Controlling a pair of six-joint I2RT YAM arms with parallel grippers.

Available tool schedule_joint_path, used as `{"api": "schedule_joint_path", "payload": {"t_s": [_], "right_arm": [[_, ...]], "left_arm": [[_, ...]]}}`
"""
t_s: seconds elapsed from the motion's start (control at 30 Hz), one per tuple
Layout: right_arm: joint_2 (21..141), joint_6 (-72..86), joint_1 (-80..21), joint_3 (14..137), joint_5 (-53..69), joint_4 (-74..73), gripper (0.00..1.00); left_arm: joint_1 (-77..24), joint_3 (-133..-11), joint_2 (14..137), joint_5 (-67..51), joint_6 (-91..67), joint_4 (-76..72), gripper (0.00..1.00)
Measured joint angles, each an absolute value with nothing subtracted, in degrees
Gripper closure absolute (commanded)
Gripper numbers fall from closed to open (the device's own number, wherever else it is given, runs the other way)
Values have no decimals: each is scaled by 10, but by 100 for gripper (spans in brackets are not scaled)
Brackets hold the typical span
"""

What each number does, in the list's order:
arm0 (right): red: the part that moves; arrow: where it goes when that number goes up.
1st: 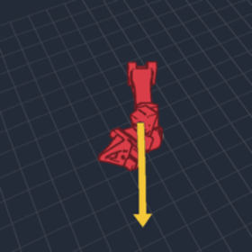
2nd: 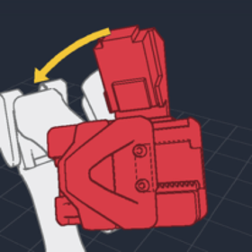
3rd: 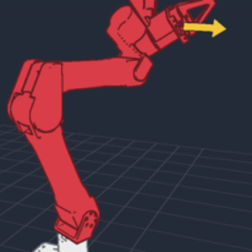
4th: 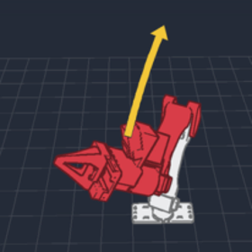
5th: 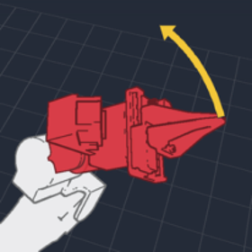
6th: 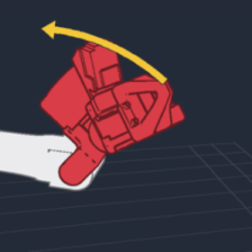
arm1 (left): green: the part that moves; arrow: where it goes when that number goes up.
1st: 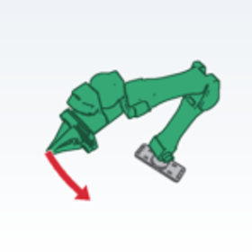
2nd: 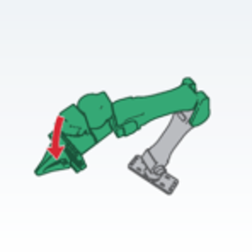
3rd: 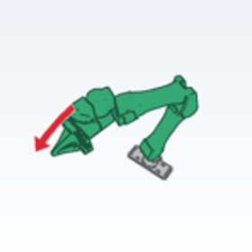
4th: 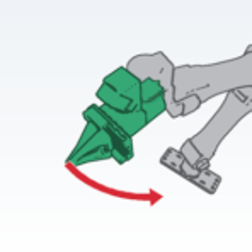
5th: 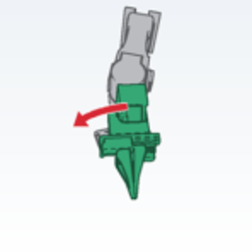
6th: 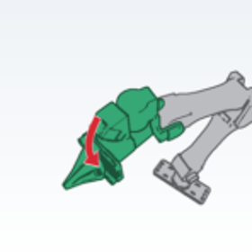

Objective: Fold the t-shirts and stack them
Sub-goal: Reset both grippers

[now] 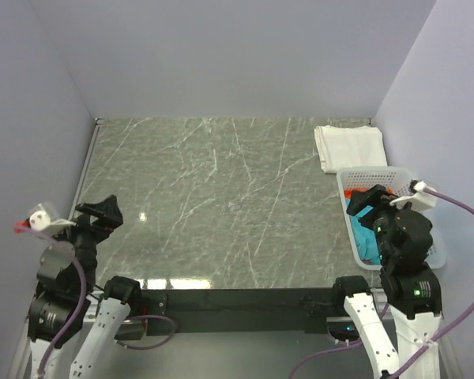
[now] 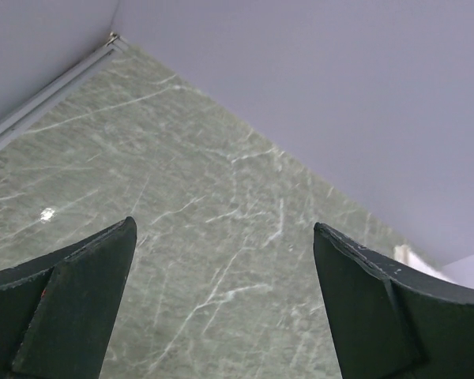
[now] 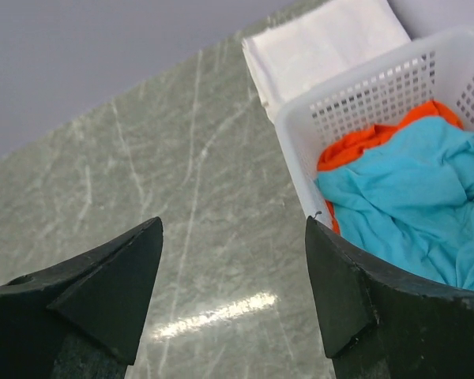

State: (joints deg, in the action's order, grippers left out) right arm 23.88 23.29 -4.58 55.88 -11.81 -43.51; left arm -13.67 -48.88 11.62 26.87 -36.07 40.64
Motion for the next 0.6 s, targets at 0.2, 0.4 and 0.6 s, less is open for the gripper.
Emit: {"api": "schedule_joint_path", "payload": {"t_s": [0.2,0.4,0.6], "right_arm": [[235,224,-65,496,-135,-411,20],[189,211,-87,456,-145,-368,20],[136,201,-105,413,-156,-336,18]], "left_arm": [[-137,-466,39,291,-395,408,1],[-137,-429,11,306,-427,420,0],[-137,-414,6,322,-439,419,1]]}}
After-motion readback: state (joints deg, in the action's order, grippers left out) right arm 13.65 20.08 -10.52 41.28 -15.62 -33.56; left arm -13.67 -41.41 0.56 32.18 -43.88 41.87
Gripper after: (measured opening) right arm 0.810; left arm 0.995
